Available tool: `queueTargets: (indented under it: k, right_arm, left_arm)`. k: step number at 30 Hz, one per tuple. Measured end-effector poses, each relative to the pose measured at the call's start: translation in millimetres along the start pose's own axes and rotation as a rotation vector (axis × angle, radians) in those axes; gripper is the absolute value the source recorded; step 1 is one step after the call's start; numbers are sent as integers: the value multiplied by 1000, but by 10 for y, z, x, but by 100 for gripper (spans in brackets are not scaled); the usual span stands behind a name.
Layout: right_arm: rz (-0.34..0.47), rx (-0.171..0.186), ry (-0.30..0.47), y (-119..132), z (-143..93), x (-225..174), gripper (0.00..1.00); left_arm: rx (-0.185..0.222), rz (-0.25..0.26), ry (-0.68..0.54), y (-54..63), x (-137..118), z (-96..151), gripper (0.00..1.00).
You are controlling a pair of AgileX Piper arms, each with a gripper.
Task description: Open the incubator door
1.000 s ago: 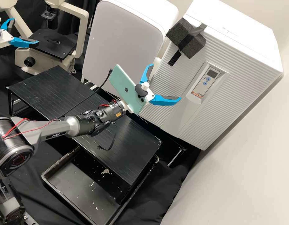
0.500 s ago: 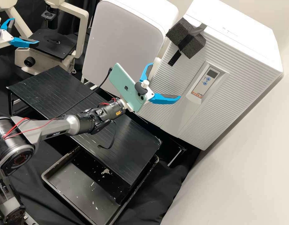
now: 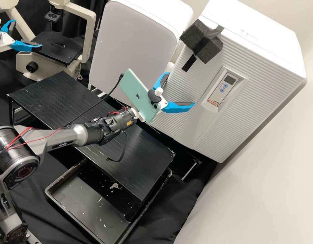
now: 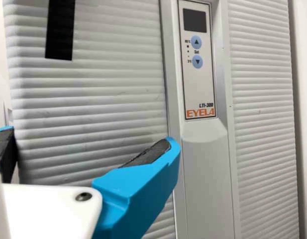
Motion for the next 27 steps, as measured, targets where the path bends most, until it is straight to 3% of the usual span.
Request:
queueTargets:
  k: [27]
  right_arm:
    - [-21, -19, -14, -54, -13, 13, 0]
  left_arm:
    - [0, 0, 0, 0, 0, 0, 100]
